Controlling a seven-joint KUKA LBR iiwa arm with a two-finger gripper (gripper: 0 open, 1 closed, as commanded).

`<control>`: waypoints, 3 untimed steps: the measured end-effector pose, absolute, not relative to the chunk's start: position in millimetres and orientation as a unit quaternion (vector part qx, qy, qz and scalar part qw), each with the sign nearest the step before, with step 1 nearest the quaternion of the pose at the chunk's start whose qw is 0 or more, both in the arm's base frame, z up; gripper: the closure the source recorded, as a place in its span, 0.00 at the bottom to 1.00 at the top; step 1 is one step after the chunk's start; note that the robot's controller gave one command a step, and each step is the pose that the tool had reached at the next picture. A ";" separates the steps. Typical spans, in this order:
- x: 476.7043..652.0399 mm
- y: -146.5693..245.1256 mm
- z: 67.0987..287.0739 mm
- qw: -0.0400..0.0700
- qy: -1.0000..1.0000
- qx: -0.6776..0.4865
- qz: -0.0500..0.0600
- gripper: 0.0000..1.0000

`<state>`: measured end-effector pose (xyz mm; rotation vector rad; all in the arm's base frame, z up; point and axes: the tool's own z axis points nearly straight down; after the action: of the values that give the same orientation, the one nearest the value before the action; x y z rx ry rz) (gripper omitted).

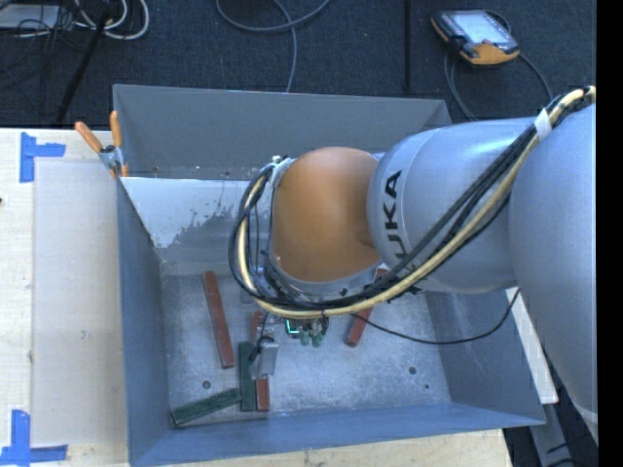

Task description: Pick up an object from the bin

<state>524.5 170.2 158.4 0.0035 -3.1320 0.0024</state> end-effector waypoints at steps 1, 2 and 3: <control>526.6 169.5 162.4 0.001 -1.000 -0.001 0.000 0.00; 513.4 165.4 140.5 -0.004 -0.999 0.052 -0.001 0.00; 509.7 171.5 100.9 0.001 -0.975 0.222 0.000 0.00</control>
Offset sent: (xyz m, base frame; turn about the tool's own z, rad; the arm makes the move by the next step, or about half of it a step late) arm -0.0465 -0.0186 -0.0755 -0.3127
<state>509.7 171.5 100.9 0.6966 -3.0611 0.0009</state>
